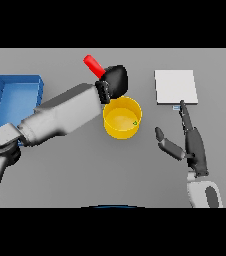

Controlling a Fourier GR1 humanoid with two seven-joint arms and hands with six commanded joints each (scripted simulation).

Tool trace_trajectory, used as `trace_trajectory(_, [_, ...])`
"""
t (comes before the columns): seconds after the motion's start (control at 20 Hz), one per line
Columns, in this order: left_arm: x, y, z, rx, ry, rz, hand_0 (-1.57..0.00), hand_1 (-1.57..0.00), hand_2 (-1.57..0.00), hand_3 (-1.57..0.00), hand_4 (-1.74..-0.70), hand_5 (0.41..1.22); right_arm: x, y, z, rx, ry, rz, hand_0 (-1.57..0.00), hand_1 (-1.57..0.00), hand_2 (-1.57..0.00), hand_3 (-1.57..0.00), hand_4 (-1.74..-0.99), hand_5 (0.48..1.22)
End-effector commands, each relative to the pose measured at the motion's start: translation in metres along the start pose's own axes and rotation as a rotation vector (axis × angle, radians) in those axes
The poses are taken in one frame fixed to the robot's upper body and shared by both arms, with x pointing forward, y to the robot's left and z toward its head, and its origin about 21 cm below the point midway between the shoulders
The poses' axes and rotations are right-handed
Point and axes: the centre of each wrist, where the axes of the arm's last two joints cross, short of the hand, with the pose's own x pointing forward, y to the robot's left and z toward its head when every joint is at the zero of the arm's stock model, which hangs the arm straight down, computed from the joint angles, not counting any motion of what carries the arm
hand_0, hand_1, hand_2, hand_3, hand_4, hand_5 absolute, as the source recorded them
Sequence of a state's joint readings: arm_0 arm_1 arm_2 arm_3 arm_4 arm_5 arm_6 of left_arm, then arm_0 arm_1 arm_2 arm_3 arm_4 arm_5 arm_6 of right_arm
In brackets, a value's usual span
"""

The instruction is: Pick up the red beaker and tilt it to pour out 1 green nut into yellow bowl. Pick up the yellow bowl and place it on the metallic measuring scale.

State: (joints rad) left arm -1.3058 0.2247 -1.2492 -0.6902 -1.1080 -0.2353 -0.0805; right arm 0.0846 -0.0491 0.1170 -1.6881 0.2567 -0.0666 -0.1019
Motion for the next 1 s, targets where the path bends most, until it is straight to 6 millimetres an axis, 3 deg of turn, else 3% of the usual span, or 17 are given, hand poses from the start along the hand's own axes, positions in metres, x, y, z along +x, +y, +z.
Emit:
trace_trajectory(0.0, [0.001,0.002,-0.002,-0.001,0.002,-0.038,-1.57,-1.57,-1.57,-1.57,-1.73,1.221,0.001,-0.003,-0.001,-0.008,-0.002,0.009,0.00,0.00,0.00,0.00,-1.153,0.627])
trace_trajectory(0.4, [0.002,0.027,-0.008,-0.007,-0.023,-0.219,-1.57,-1.57,-1.57,-1.57,-1.72,1.221,0.001,-0.003,0.000,-0.022,-0.019,0.016,0.00,0.00,0.00,0.00,-1.154,0.635])
trace_trajectory(0.6, [-0.042,0.044,0.001,-0.006,0.031,-0.274,-1.57,-1.57,-1.57,-1.57,-1.72,1.221,0.004,0.003,-0.002,-0.001,-0.027,-0.017,0.00,0.00,0.00,0.00,-1.147,0.642])
trace_trajectory(0.7, [-0.079,0.053,0.013,0.001,0.123,-0.278,-1.57,-1.57,-1.57,-1.57,-1.73,1.221,0.000,-0.001,-0.002,-0.006,-0.023,-0.009,0.00,0.00,0.00,0.00,-1.154,0.654])
trace_trajectory(0.8, [-0.113,0.060,0.026,0.031,0.194,-0.225,-1.57,-1.57,-1.57,-1.18,-1.73,1.221,0.003,0.001,-0.002,-0.001,-0.046,0.001,0.00,0.00,0.00,0.00,-1.160,0.660])
trace_trajectory(0.95, [-0.177,0.054,0.057,0.059,0.393,-0.005,-1.57,-1.57,-1.57,-1.37,-1.73,1.221,0.001,0.001,-0.001,0.013,-0.046,-0.006,0.00,0.00,0.00,0.00,-1.160,0.661])
